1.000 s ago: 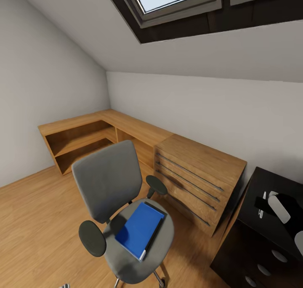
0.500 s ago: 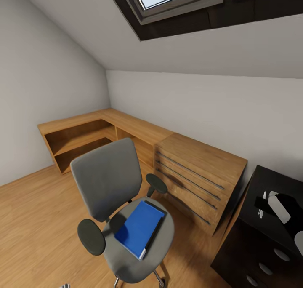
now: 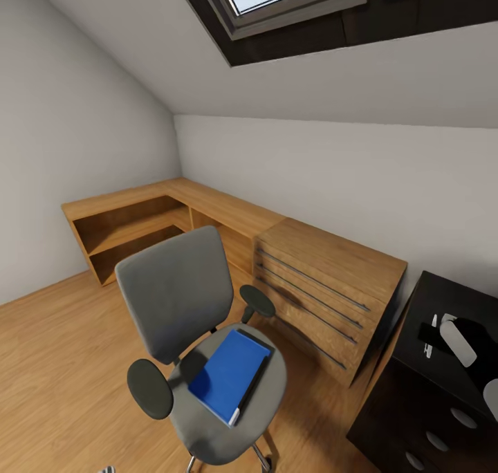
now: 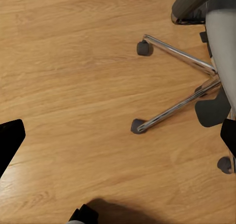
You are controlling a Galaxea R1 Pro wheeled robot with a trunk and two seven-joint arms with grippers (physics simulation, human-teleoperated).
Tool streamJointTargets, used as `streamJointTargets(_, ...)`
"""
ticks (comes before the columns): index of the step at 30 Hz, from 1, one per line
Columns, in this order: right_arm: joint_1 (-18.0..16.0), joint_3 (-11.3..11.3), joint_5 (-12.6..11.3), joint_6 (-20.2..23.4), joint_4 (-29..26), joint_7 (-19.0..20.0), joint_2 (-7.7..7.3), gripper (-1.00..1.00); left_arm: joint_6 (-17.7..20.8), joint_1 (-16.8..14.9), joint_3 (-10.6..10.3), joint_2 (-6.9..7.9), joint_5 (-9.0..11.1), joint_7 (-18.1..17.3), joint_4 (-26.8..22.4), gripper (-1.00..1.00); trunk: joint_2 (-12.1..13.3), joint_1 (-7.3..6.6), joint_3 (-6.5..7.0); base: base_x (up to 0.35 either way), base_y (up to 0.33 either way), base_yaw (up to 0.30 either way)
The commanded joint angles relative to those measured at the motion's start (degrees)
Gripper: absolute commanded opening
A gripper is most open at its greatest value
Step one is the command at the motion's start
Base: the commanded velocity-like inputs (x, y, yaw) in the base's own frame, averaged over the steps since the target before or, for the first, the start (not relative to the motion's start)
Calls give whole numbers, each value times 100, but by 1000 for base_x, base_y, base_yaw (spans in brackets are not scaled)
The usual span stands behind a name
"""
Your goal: In the bedroom, organize the workspace by keeping the computer under the desk, ensuring the monitor is on the desk, placing the keyboard on the desk next to the monitor, placing the mouse on the desk next to the keyboard, moving the folder from the swivel chair onto the desk next to the mouse, stacking the notebook on top of the folder with the pen on top of the notebook, and positioning the swivel chair next to the desk.
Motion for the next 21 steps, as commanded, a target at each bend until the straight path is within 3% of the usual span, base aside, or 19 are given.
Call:
streamJointTargets(1, -2, -2, -67, 14, -11, -63, 4, -100, 17, 0, -15, 6, 28, 42, -14, 100, -4, 1, -5, 0, 0, 0)
streamJointTargets(3, -2, -2, -67, 11, -11, -73, 4, -100, 17, 0, -15, 6, 28, 42, -14, 100, -4, 1, -5, 0, 0, 0)
streamJointTargets(4, -2, -2, -67, 9, -11, -75, 4, 100, 17, 0, -15, 6, 28, 42, -14, 100, -4, 1, -5, 0, 0, 0)
streamJointTargets(21, -2, -5, -69, -2, -35, -45, 2, 100, 17, 2, -6, 6, 28, 42, -14, 100, -4, 1, -5, 0, 0, 0)
